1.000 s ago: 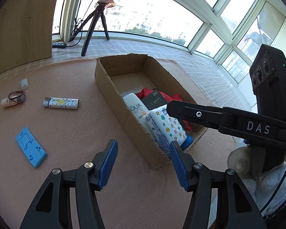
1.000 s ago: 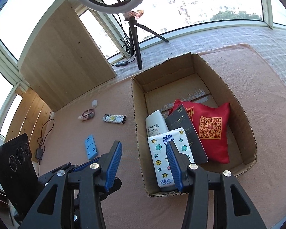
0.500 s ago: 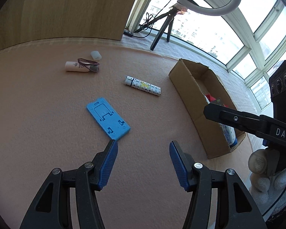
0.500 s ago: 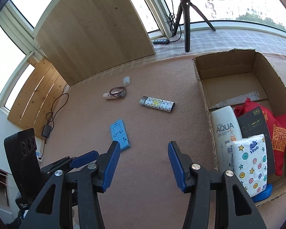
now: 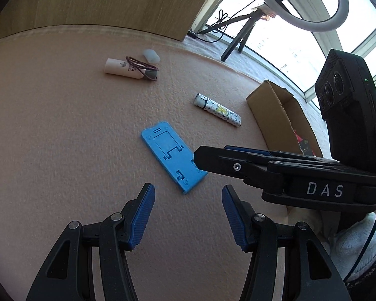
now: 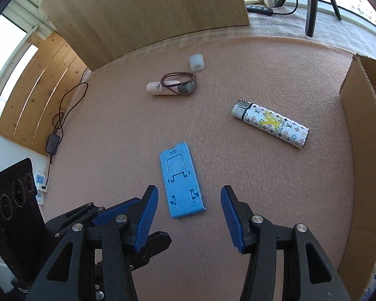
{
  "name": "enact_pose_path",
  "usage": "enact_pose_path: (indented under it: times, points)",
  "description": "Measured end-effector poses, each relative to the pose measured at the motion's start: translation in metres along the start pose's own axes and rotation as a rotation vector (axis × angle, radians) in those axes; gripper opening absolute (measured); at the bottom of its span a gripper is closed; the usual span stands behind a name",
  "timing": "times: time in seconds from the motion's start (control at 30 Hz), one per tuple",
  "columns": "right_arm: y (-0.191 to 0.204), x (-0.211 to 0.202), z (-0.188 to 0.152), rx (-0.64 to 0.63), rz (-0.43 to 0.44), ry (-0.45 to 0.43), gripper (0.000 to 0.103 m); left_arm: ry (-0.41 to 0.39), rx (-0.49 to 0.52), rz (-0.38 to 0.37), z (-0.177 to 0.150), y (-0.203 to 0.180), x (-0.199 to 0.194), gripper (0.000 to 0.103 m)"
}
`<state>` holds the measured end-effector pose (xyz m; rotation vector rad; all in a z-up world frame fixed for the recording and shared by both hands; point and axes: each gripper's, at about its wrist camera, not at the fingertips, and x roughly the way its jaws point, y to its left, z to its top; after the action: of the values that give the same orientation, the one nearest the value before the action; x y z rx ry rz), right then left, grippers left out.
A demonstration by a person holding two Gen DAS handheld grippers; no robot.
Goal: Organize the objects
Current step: 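Move the right tool to the blue phone stand, then close the right tool on the phone stand and lift it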
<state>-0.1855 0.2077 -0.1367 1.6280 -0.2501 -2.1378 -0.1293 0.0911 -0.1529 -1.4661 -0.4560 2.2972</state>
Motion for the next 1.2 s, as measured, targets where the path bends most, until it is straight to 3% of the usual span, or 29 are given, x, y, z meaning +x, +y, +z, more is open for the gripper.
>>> enact_pose_path:
  times: [0.37, 0.6, 1.2]
  points:
    - [0.005, 0.023, 0.009, -0.006, -0.009, 0.058, 0.044, 0.031, 0.005, -0.016, 0.009, 0.006, 0.019, 0.051]
    - [0.004, 0.025, 0.008, 0.001, 0.012, 0.075, 0.029, 0.037, 0.010, -0.043, 0.013, 0.006, 0.024, 0.041]
    - [0.004, -0.002, 0.009, 0.012, 0.033, -0.007, 0.028, -0.020, 0.039, -0.029, 0.024, -0.014, 0.011, 0.039]
